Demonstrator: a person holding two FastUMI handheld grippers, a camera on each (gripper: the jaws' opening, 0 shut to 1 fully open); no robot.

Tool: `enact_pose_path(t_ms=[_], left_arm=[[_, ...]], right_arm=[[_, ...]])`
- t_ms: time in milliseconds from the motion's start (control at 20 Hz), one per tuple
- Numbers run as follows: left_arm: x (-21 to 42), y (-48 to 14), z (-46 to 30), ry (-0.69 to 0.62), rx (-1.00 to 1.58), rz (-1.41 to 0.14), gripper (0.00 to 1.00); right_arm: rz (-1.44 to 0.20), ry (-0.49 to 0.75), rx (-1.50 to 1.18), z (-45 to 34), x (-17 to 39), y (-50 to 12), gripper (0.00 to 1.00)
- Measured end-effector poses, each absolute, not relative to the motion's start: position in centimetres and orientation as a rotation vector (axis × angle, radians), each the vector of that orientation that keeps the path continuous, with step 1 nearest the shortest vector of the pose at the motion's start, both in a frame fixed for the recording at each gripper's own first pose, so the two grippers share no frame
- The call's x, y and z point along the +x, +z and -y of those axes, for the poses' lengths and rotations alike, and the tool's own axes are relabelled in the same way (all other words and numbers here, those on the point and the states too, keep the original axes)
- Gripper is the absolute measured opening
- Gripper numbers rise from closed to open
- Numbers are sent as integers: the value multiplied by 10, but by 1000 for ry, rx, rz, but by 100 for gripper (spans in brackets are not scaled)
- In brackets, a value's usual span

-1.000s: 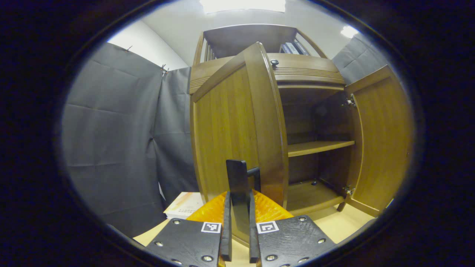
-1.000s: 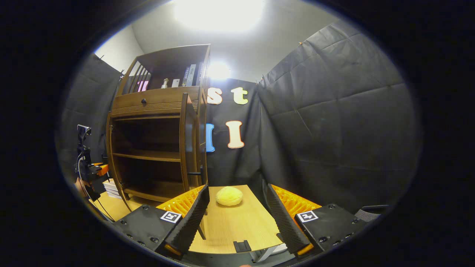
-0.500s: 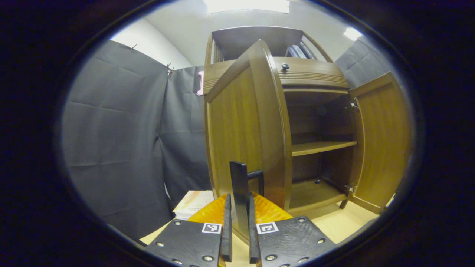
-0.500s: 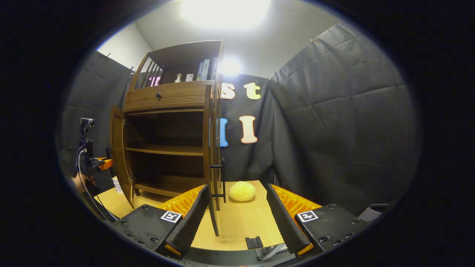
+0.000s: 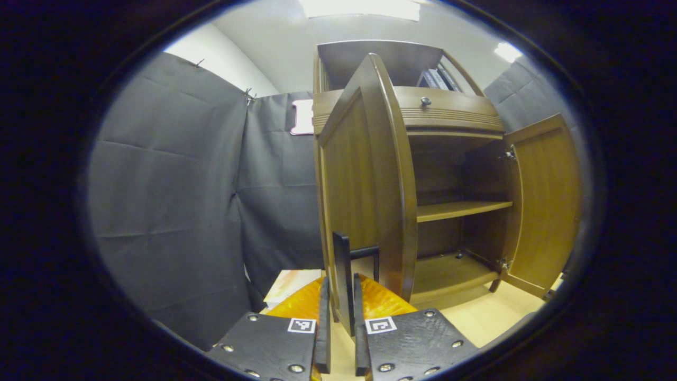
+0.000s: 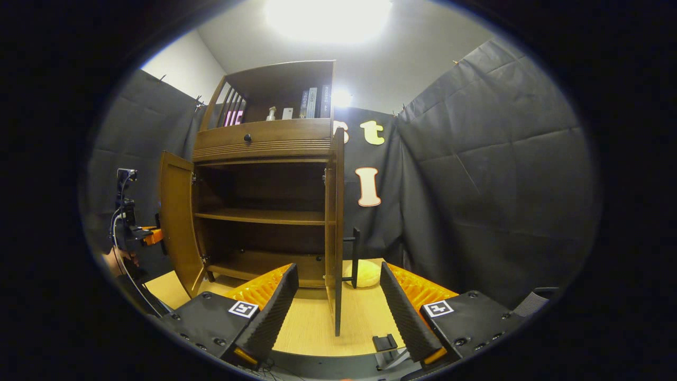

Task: Open the right door of the double-door shoe cabinet with the right hand, and open the left door with the left hand.

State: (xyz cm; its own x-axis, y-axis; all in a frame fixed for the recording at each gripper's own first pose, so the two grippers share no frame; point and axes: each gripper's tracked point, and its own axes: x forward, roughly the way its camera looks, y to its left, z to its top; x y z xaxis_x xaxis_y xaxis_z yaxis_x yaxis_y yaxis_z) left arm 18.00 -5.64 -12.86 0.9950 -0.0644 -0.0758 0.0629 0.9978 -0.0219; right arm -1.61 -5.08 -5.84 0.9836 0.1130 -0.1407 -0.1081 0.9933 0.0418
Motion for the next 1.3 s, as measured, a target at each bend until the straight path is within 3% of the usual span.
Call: enact_pose_path(t_ms=[100,300,400,800,1250,1300], left_arm=[[176,-128,42,-43,-7,-67,21],[167,-132,14,-16,-17,-67,5],[165,-133,3,9,-10,-62,12],[149,-132,-66,126,-9,-50,12],[112,-109,-73,105,0,-12,9],[103,-107,-69,100,-4,-9,12]], right_arm=[[-141,115,35,43,-21,-57,98],[-141,125,29,32,-29,-58,97],[-139,129,26,28,-31,-57,98],[-138,154,42,16,-33,-58,97],[-127,209,50,-9,-36,-55,100],[-126,213,46,-11,-38,-55,100]])
